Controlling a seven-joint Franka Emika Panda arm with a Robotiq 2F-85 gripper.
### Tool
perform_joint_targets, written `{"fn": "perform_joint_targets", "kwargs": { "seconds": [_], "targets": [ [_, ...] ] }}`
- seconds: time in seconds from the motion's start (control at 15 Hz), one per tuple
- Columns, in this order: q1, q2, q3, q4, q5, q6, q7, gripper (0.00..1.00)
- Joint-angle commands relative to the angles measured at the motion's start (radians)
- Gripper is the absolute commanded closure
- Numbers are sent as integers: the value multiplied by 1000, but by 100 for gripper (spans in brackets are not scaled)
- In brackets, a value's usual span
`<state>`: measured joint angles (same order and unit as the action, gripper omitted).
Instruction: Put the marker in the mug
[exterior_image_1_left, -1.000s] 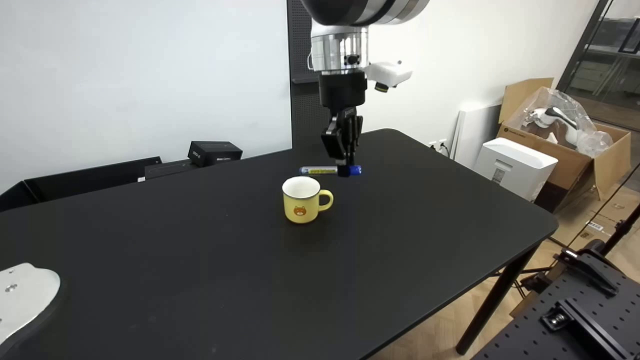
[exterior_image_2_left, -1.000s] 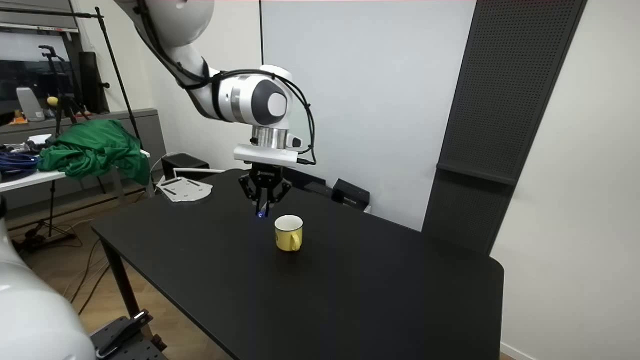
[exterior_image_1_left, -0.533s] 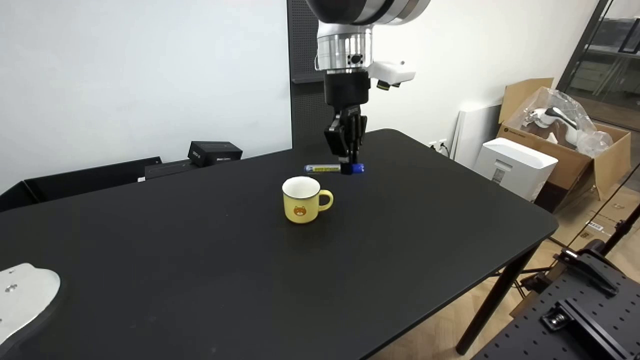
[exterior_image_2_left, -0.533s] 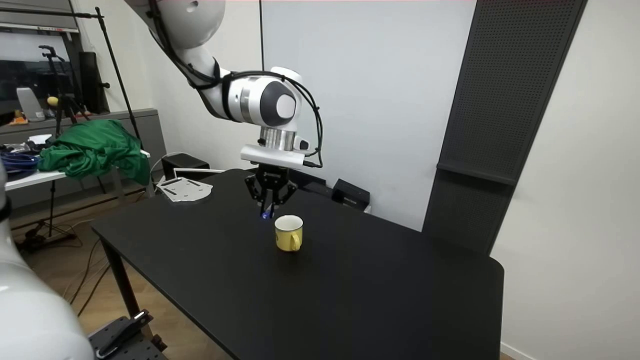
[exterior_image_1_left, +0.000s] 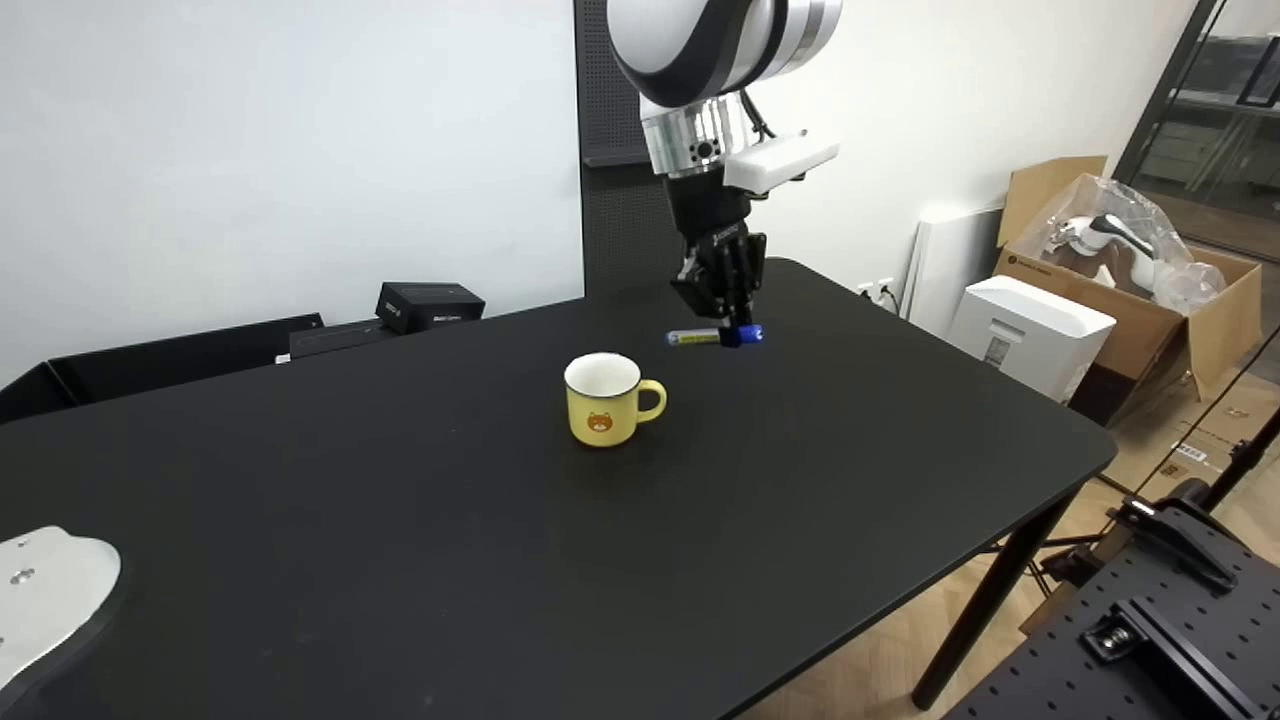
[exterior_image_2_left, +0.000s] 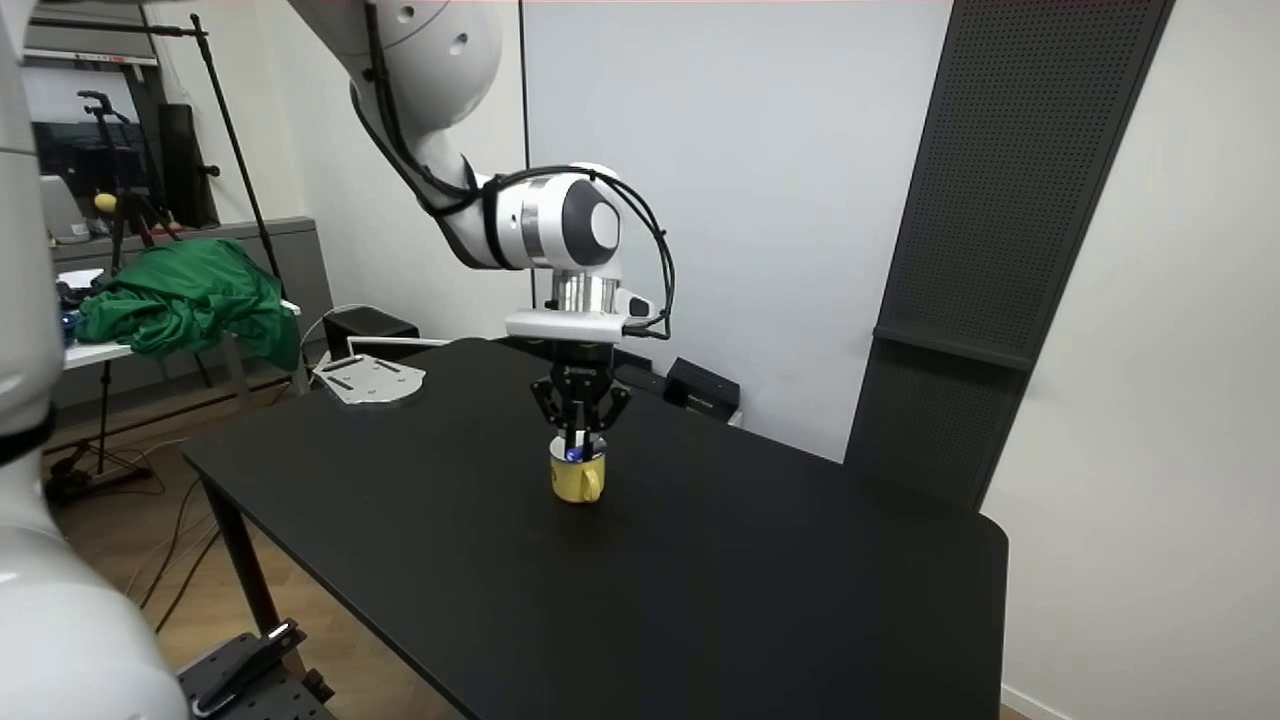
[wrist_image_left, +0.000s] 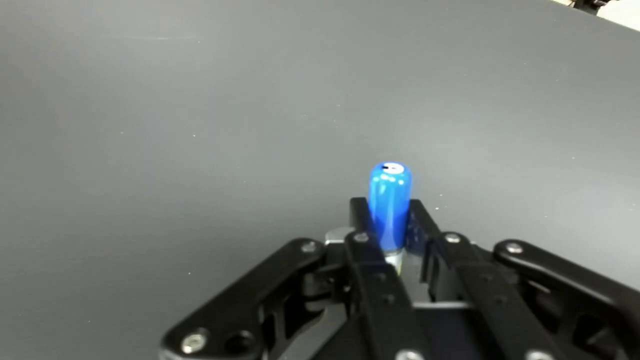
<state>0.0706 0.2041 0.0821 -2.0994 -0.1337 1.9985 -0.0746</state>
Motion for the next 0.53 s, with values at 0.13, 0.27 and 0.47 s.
{"fn": "perform_joint_targets", "kwargs": {
  "seconds": [0.13,0.27,0.47],
  "targets": [
    [17,141,4,227,44,-222,48,95],
    [20,178,10,302,87,-299,44,95],
    [28,232,11,405,123,-372,46,95]
  ]
}}
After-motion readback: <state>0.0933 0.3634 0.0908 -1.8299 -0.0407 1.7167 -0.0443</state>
